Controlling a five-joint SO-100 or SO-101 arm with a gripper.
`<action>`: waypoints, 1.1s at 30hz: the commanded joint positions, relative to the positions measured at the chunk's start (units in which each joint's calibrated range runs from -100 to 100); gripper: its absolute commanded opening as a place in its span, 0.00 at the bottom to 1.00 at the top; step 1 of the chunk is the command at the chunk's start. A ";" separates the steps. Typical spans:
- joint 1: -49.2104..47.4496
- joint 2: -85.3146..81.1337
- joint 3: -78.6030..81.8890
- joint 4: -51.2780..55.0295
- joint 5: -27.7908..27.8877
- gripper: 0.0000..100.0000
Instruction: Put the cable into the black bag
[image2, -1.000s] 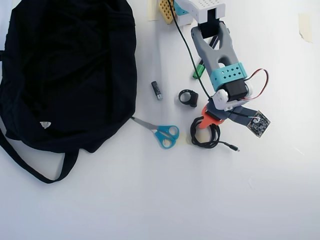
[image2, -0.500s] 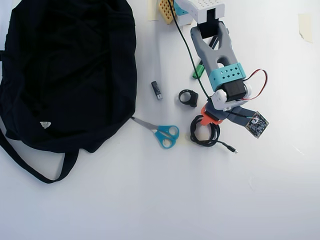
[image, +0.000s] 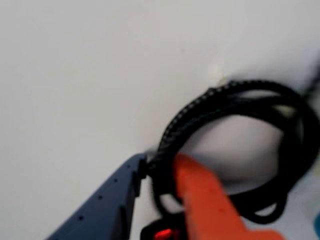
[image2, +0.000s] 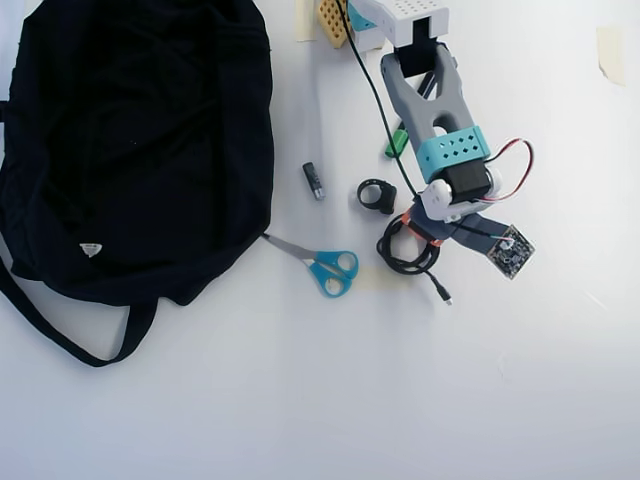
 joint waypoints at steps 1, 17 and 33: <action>0.33 -1.97 -2.28 -0.19 -0.26 0.02; 0.18 -1.97 -22.41 0.50 -1.20 0.02; 5.19 -2.06 -37.77 6.52 -14.99 0.02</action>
